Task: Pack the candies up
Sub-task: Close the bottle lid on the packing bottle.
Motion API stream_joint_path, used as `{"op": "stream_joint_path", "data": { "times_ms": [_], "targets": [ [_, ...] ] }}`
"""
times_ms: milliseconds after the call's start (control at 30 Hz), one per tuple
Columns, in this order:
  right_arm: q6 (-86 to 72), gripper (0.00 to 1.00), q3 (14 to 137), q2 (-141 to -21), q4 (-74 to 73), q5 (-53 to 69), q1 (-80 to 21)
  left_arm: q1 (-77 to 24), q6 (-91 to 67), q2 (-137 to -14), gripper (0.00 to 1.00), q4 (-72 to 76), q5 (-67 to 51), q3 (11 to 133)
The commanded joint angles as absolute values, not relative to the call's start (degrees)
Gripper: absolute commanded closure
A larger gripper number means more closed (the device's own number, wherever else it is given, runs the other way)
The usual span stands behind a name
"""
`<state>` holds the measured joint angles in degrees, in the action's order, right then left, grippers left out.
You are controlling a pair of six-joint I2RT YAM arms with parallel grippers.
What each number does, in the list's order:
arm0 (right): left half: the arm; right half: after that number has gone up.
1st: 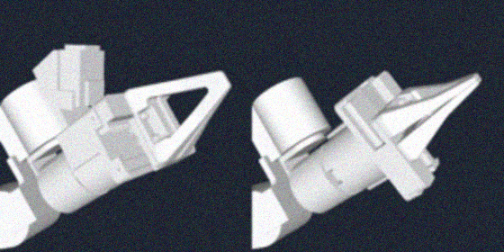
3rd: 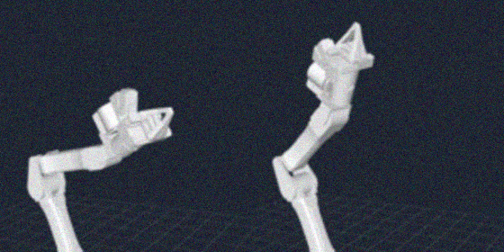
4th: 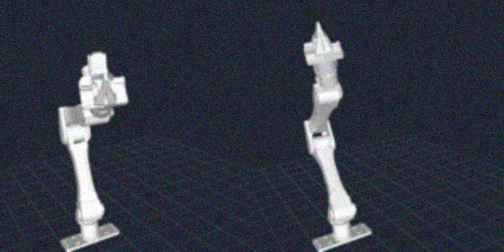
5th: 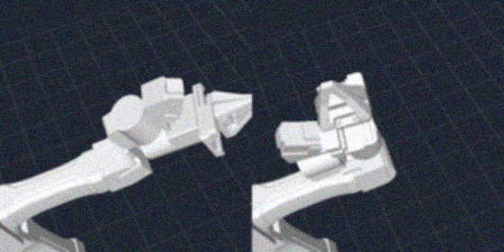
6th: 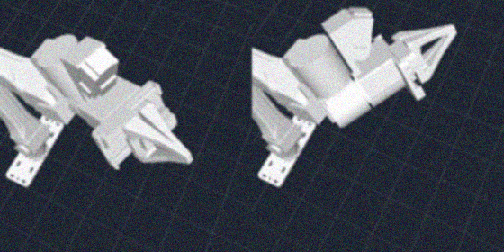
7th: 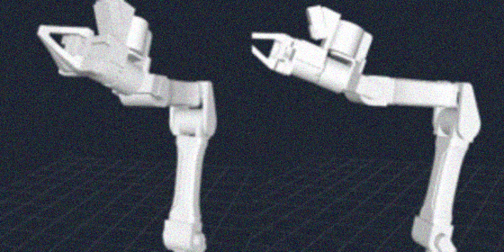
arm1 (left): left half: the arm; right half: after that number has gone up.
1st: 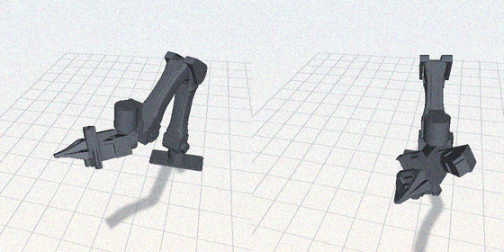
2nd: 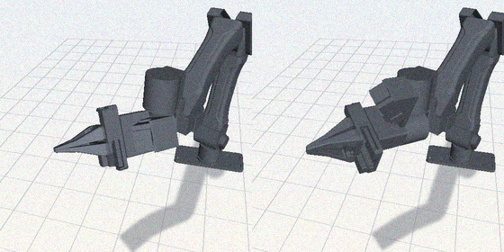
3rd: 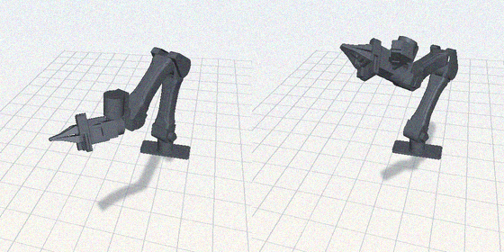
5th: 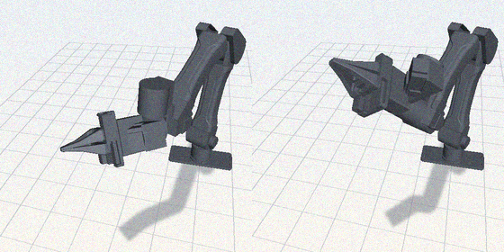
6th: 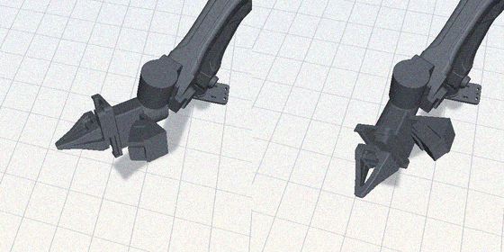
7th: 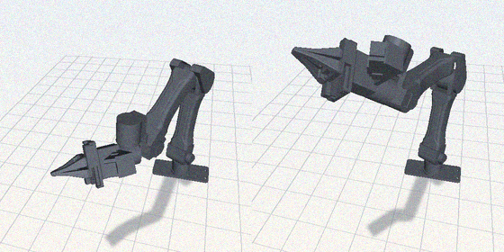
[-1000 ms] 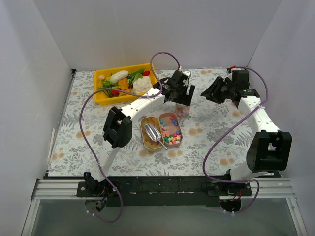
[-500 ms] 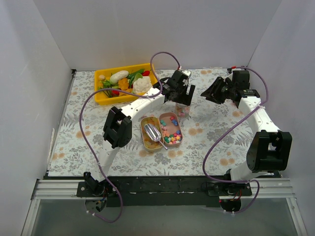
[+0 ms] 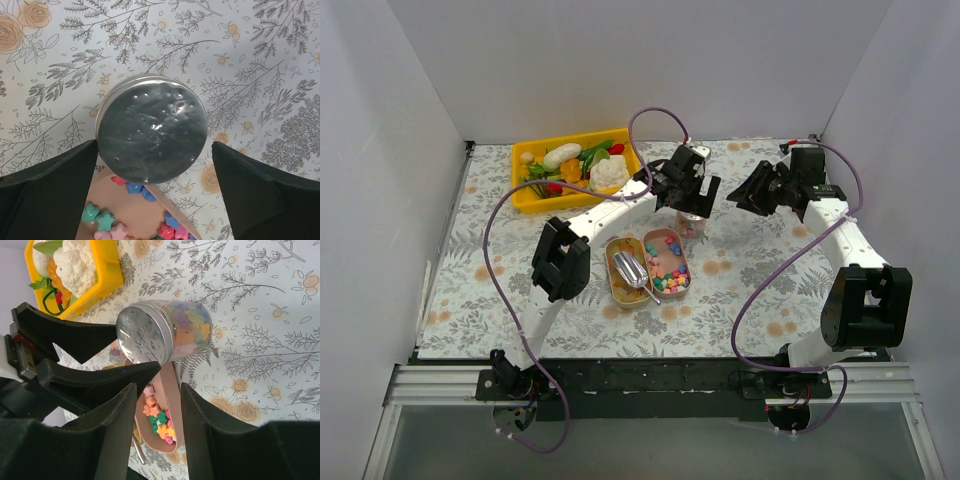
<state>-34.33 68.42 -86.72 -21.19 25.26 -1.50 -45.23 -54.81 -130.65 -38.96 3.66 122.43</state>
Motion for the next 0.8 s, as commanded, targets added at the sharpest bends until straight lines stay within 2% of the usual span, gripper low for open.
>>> {"op": "stream_joint_path", "data": {
  "times_ms": [0,500,767],
  "targets": [
    [-34.5,0.52,68.5,-85.3,-20.1,26.2,-1.2,-45.5,-54.0,-131.6,0.02,-39.1,4.7,123.9],
    [-33.7,0.52,68.3,-86.0,-20.0,27.6,-1.1,-45.5,-54.6,-129.1,0.02,-37.9,5.8,125.4],
    [-31.5,0.4,68.7,-89.6,-19.6,29.8,-1.2,-45.5,-54.9,-129.1,0.02,-37.7,4.7,125.2]
  ]
}}
